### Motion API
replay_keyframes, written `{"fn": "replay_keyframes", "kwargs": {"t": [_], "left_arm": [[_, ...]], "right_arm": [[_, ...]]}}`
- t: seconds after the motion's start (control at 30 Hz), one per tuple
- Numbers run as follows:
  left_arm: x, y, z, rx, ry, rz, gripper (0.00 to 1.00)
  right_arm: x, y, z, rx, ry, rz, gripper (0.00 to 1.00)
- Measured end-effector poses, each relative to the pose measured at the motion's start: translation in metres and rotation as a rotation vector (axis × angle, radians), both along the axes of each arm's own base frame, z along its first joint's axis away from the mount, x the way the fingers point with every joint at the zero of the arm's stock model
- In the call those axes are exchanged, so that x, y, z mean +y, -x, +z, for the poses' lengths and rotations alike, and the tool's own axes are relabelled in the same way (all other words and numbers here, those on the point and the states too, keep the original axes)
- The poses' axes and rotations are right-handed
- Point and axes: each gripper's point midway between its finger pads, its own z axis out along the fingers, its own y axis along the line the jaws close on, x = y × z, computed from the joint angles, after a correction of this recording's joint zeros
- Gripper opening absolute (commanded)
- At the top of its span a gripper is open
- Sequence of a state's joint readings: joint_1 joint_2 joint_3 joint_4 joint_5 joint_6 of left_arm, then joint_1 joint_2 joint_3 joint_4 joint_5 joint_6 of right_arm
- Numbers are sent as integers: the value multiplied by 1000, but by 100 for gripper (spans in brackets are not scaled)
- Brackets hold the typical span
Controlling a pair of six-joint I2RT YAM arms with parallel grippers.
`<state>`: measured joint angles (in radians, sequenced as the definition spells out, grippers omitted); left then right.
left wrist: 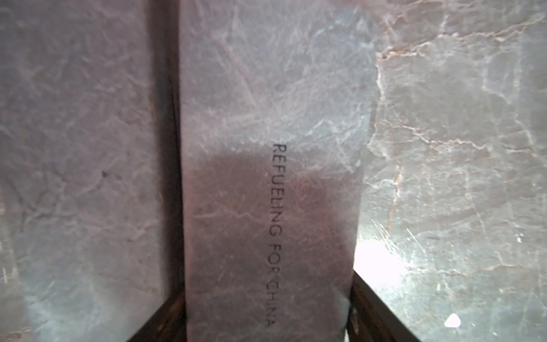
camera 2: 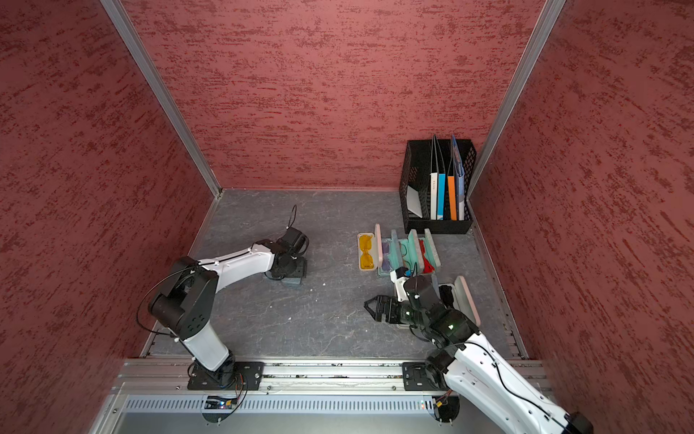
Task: Close the glasses case
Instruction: Move the glasses case to the center of the board.
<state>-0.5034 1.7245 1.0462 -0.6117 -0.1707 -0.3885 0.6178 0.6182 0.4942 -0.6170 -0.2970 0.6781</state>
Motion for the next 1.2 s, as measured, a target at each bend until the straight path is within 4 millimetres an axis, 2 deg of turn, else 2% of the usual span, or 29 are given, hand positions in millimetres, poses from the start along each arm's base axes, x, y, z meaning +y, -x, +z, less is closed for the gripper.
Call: {"fn": "replay_keyframes", "kwargs": {"t": [0.07, 0.23, 0.53, 0.7, 0.8, 0.9, 1.07, 1.2], "left_arm": [[3, 1, -3, 6, -17, 1, 90], [1, 6, 3, 1, -23, -5, 96], [-12, 10, 56, -114, 67, -11, 97], [-28, 19, 86, -171, 147, -39, 97], [-52, 34, 106, -208, 228, -95, 97], [-83, 55, 109, -202, 316, -168, 96], [-135, 91, 84, -108, 432, -258, 94], [-180, 108, 63, -28, 523, -303, 92]], "right_arm": [[0, 0, 0, -1, -1, 0, 97], [0, 0, 2, -8, -5, 0, 97], [-3, 2, 1, -4, 4, -5, 98], [-14, 1, 2, 4, 52, -50, 99], [-25, -5, 3, 9, 88, -102, 98], [-38, -12, 2, 25, 138, -166, 98], [-57, -22, 7, 23, 199, -257, 98], [-69, -26, 15, 5, 234, -320, 98]]}}
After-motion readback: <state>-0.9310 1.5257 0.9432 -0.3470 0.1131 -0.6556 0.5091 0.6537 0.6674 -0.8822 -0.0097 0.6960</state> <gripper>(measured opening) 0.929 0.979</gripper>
